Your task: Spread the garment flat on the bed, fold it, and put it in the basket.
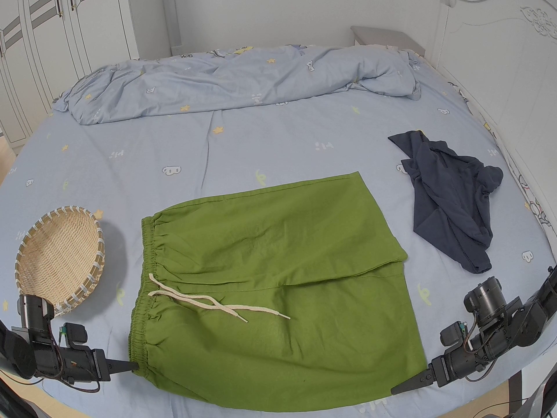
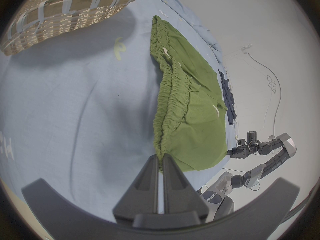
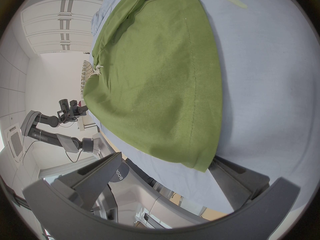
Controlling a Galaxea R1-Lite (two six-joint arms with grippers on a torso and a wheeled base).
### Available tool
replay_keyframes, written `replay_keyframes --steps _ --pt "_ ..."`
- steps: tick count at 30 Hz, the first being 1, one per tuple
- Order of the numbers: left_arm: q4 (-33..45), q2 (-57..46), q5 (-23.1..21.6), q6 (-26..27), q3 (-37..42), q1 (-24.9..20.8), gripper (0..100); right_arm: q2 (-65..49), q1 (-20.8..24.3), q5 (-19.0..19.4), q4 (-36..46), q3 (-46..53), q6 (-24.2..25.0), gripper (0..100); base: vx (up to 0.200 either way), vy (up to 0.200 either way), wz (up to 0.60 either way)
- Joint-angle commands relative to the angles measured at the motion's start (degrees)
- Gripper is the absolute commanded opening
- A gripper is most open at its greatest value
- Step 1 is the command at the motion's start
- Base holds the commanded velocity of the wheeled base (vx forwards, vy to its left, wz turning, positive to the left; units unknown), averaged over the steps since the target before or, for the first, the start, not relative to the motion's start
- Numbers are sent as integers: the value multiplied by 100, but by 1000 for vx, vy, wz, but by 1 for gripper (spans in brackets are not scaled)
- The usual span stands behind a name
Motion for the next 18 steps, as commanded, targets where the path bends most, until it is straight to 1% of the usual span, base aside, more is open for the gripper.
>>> replay_keyframes --steps 1,3,4,8,9,11,12,13,15,18 --pt "-1 18 0 -2 -2 4 0 63 -32 1 5 19 -14 100 0 0 0" --pt "-1 18 0 -2 -2 4 0 63 -49 -8 14 19 -23 100 0 0 0" --pt "-1 18 0 -2 -2 4 0 98 -111 -17 14 37 -76 0 0 0 0" --pt "-1 18 0 -2 -2 13 0 239 -401 -43 14 124 -428 0 0 0 0" --pt "-1 18 0 -2 -2 13 0 239 -401 -43 14 124 -428 0 0 0 0" --pt "-1 18 0 -2 -2 22 0 362 -664 -52 14 204 -744 0 0 0 0" --pt "-1 18 0 -2 -2 22 0 370 -700 -52 14 212 -779 0 0 0 0" --pt "-1 18 0 -2 -2 22 0 414 -840 -52 14 239 -920 0 0 0 0" --pt "-1 18 0 7 -2 31 0 432 -954 -52 14 247 -990 0 0 0 0" --pt "-1 18 0 -2 -2 31 0 432 -972 -52 14 247 -990 0 0 0 0"
